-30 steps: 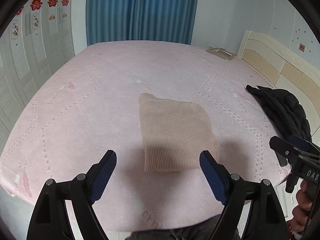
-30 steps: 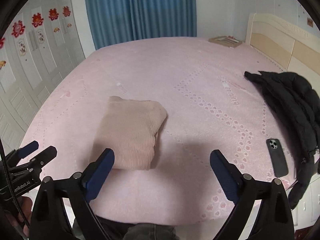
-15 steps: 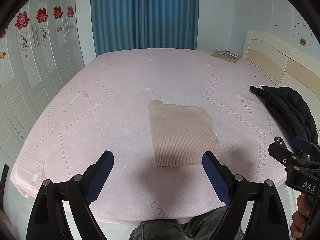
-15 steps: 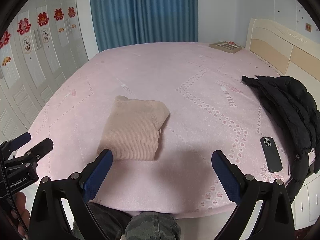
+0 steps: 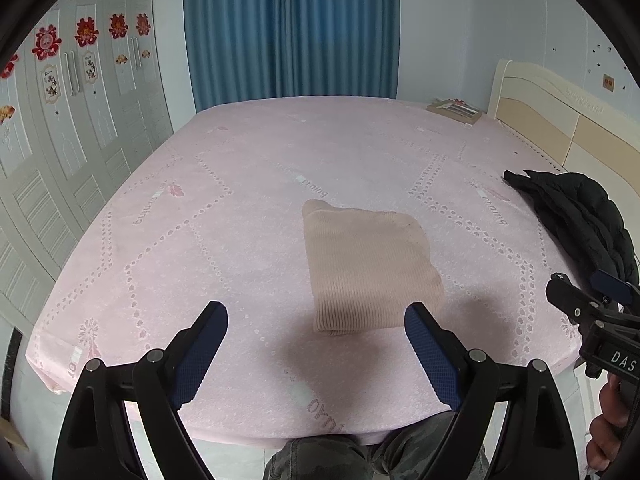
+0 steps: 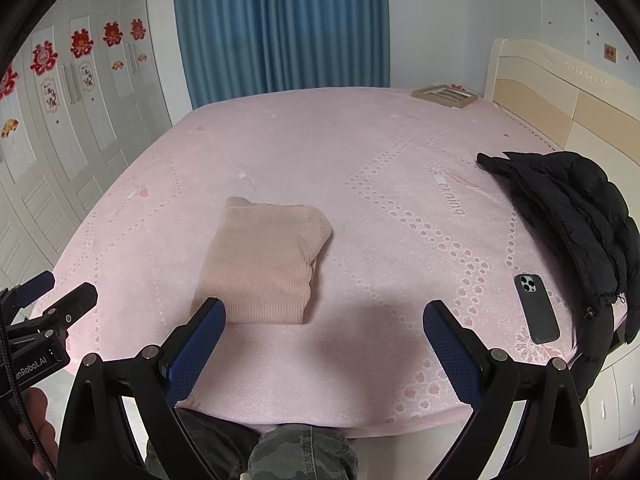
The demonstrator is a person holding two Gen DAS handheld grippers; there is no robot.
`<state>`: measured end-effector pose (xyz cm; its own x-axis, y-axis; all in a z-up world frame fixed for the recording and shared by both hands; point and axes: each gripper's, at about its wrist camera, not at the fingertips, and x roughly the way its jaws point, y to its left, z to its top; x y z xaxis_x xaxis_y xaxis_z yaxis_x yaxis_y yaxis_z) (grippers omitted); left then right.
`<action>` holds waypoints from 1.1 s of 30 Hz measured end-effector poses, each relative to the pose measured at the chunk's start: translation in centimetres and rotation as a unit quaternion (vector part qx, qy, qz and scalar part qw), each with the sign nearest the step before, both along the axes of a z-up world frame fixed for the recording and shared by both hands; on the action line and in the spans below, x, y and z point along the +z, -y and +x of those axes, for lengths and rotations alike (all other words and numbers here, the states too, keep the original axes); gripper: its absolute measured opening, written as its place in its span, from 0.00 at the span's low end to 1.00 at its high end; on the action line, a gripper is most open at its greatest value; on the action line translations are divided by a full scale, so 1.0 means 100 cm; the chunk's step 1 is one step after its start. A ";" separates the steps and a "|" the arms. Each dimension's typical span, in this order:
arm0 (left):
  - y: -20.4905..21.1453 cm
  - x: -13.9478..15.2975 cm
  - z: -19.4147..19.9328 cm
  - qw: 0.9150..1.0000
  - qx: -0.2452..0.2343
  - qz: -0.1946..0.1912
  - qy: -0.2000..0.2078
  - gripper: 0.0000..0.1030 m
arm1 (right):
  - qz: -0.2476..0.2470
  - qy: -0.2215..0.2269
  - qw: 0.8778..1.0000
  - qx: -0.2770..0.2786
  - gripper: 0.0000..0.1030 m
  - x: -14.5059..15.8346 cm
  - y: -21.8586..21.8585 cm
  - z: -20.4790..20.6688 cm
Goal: Fold small clothes
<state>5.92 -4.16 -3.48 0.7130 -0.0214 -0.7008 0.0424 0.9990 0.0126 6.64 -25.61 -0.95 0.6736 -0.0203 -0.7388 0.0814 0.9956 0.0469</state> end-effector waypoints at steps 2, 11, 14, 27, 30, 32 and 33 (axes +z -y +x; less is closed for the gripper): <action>-0.001 0.000 0.001 1.000 0.000 0.000 -0.002 0.87 | -0.003 0.000 1.000 -0.002 0.95 0.000 0.000 0.000; 0.000 0.001 -0.001 1.000 0.000 0.003 -0.004 0.87 | 0.002 0.000 1.000 -0.004 0.95 -0.002 -0.001 0.001; 0.001 0.001 -0.001 1.000 0.000 0.005 -0.004 0.87 | 0.002 0.000 1.000 -0.004 0.95 -0.002 -0.001 0.001; 0.002 0.001 -0.001 1.000 0.001 0.006 -0.007 0.87 | 0.006 0.002 1.000 -0.005 0.95 -0.003 -0.001 0.003; 0.001 0.001 -0.001 1.000 0.001 0.004 -0.006 0.87 | 0.006 0.001 1.000 -0.005 0.95 -0.002 -0.002 0.004; 0.001 0.001 -0.001 1.000 0.000 0.004 -0.007 0.87 | 0.006 0.001 1.000 -0.006 0.95 -0.002 -0.003 0.004; 0.001 0.001 -0.001 1.000 0.001 0.004 -0.007 0.87 | 0.007 0.001 1.000 -0.006 0.95 -0.002 -0.003 0.004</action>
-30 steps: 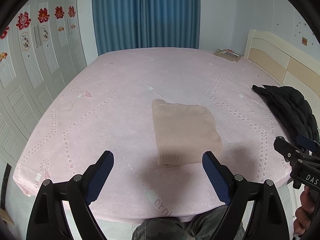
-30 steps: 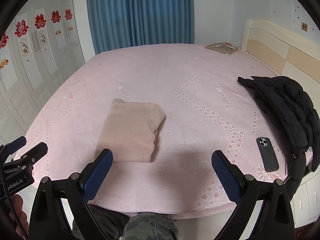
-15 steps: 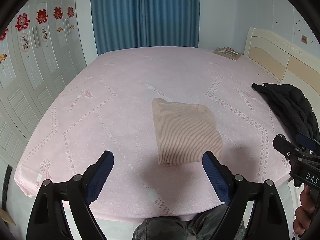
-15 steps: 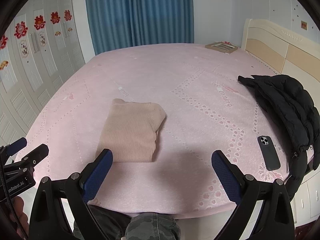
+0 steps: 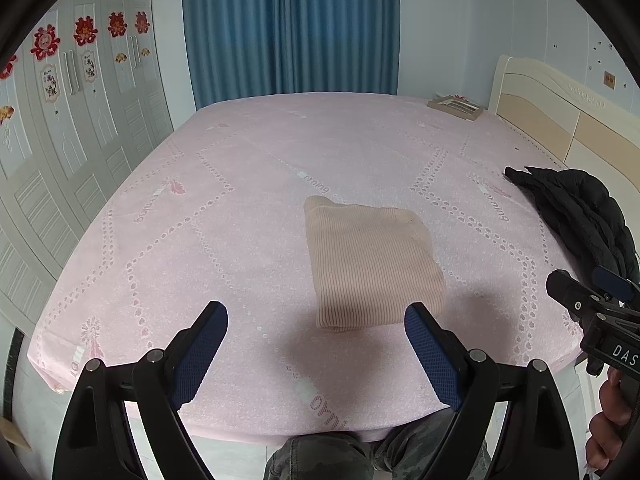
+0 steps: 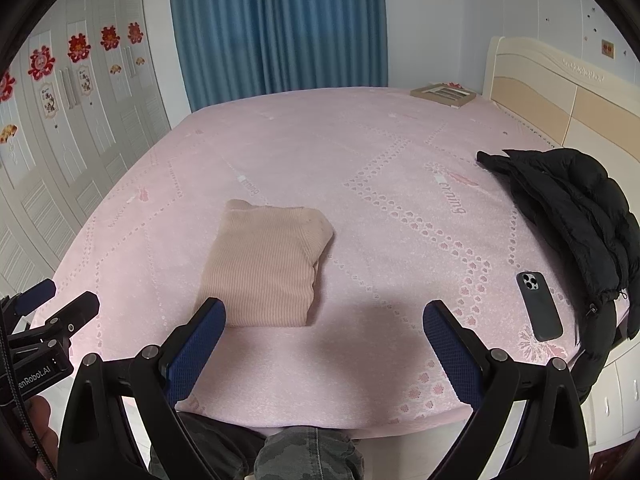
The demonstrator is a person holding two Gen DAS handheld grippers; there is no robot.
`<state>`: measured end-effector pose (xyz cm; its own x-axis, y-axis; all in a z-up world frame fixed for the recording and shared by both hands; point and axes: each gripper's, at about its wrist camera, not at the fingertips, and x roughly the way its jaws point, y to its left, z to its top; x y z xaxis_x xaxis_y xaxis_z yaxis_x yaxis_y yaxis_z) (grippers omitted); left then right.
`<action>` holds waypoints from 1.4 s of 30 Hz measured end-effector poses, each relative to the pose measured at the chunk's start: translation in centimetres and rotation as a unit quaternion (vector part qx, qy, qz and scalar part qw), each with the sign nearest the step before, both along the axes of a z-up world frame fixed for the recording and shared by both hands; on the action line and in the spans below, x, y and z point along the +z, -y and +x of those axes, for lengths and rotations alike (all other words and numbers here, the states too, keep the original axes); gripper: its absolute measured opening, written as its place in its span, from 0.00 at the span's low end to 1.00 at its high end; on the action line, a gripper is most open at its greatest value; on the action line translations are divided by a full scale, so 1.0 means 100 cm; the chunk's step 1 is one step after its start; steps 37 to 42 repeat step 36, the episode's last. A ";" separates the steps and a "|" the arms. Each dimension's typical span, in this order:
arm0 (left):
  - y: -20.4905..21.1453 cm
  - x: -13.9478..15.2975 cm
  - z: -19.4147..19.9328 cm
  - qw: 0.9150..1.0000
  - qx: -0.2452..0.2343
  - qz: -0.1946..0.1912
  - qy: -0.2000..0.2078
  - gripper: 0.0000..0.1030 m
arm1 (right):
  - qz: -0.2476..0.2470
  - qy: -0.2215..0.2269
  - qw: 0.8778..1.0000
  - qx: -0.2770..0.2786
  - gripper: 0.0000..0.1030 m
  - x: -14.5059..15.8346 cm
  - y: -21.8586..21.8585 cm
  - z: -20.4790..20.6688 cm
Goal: Fold small clothes
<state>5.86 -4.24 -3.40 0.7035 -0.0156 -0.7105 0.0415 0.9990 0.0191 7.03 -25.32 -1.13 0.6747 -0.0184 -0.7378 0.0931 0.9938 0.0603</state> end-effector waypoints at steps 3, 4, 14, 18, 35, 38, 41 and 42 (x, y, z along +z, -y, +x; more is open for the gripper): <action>-0.002 0.000 0.000 1.000 0.000 -0.003 -0.001 0.87 | 0.002 -0.001 1.000 -0.001 0.95 0.000 -0.001 0.000; -0.003 0.000 0.000 1.000 0.000 -0.003 -0.001 0.87 | 0.002 0.000 1.000 0.000 0.95 0.000 -0.002 -0.001; -0.005 0.001 0.000 1.000 -0.002 -0.003 0.001 0.87 | 0.001 0.001 1.000 0.001 0.95 0.001 -0.006 -0.002; -0.005 0.001 -0.001 1.000 -0.001 -0.005 0.001 0.87 | 0.001 0.002 1.000 0.001 0.95 0.002 -0.006 -0.002; -0.006 0.004 -0.002 1.000 -0.002 -0.009 0.006 0.87 | 0.003 0.004 1.000 0.000 0.95 0.005 -0.006 -0.003; -0.006 0.004 -0.002 1.000 0.000 -0.007 0.007 0.87 | 0.002 0.004 1.000 0.000 0.95 0.006 -0.007 -0.003; -0.006 0.004 -0.002 1.000 0.000 -0.007 0.007 0.87 | 0.002 0.004 1.000 0.000 0.95 0.006 -0.007 -0.003; -0.006 0.004 -0.002 1.000 0.000 -0.007 0.007 0.87 | 0.002 0.004 1.000 0.000 0.95 0.006 -0.007 -0.003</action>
